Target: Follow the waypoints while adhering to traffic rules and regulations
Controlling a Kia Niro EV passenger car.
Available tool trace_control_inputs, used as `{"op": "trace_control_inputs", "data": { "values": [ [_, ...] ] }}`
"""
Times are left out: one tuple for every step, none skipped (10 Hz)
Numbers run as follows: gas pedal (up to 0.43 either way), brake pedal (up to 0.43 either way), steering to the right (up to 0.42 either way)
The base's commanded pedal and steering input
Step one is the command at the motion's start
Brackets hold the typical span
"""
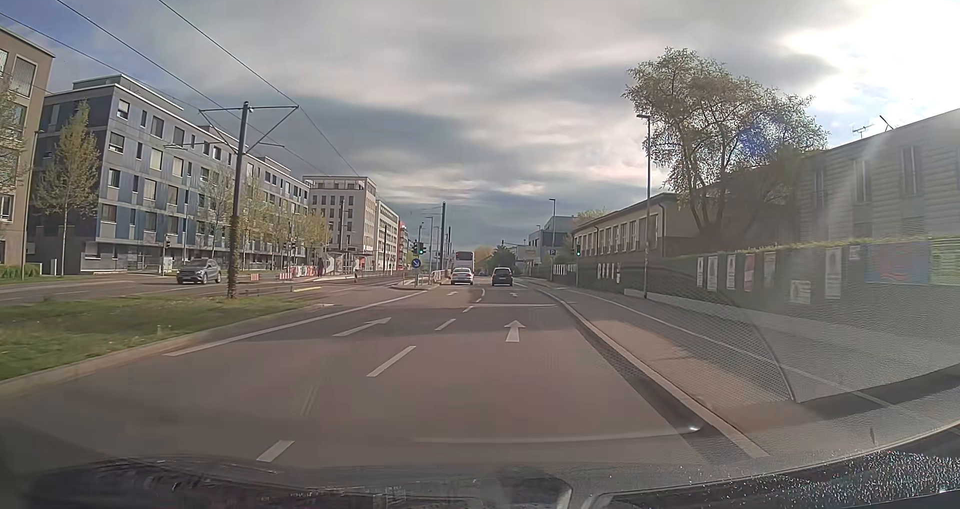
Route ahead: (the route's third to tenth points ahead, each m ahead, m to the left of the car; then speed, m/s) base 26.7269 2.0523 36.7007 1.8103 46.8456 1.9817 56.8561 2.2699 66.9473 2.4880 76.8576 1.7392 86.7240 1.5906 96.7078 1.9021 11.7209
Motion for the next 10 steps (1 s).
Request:
{"op": "trace_control_inputs", "data": {
  "values": [
    [0.028, 0.000, 0.019],
    [0.028, 0.000, 0.018],
    [0.028, 0.000, 0.018],
    [0.028, 0.000, 0.016],
    [0.028, 0.000, 0.016],
    [0.020, 0.000, 0.016],
    [0.020, 0.000, 0.014],
    [0.020, 0.000, 0.011],
    [0.020, 0.000, 0.009],
    [0.020, 0.000, 0.007]
  ]
}}
